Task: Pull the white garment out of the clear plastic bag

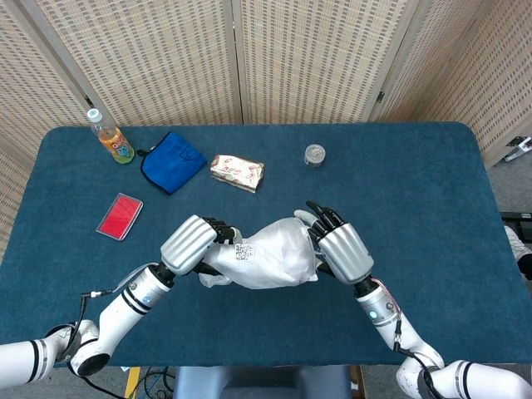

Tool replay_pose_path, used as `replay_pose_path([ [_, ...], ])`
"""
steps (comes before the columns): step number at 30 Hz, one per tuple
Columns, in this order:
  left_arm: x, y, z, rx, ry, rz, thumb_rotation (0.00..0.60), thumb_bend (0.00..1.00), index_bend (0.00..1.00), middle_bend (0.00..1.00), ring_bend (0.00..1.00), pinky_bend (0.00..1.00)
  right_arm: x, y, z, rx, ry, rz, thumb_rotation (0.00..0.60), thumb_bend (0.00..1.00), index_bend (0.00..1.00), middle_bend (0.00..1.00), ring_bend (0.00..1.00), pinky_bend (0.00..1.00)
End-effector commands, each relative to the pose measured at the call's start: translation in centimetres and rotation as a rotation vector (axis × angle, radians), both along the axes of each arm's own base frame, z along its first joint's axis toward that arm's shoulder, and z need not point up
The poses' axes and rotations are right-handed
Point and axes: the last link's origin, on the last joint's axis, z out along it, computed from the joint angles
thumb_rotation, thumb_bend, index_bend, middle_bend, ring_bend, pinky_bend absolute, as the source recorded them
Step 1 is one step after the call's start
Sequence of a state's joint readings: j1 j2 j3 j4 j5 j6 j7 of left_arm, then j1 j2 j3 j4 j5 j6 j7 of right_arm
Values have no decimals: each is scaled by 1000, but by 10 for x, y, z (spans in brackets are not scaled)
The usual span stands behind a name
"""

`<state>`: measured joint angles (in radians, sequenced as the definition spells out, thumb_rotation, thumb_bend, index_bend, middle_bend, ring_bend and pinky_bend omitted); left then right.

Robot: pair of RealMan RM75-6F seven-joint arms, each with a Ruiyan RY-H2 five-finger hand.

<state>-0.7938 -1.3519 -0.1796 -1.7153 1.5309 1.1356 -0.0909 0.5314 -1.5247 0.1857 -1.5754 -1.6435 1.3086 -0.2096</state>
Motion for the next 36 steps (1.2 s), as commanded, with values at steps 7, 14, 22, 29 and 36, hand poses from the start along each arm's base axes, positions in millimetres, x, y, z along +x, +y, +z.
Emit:
replay_pose_path([
  [7,2,0,3,-8,-7,16,600,234,519,577,570,624,4,-3,-11,28,18,9,600,349,432,214,88,252],
  [14,4,-2,6,-24,-21,21,600,234,516,577,569,625,5,-6,-17,17,37,25,600,369,468,230,88,252],
  [22,4,-3,9,-29,-22,25,600,233,511,577,566,625,6,-12,-18,4,37,38,600,430,503,256,90,252],
  [29,4,-3,11,-37,-27,31,600,234,508,576,565,625,6,-12,-19,6,39,52,600,509,599,309,128,252],
  [36,-1,-3,11,-30,-5,38,600,234,502,576,561,625,2,-11,-18,-10,7,49,600,561,739,384,181,252],
])
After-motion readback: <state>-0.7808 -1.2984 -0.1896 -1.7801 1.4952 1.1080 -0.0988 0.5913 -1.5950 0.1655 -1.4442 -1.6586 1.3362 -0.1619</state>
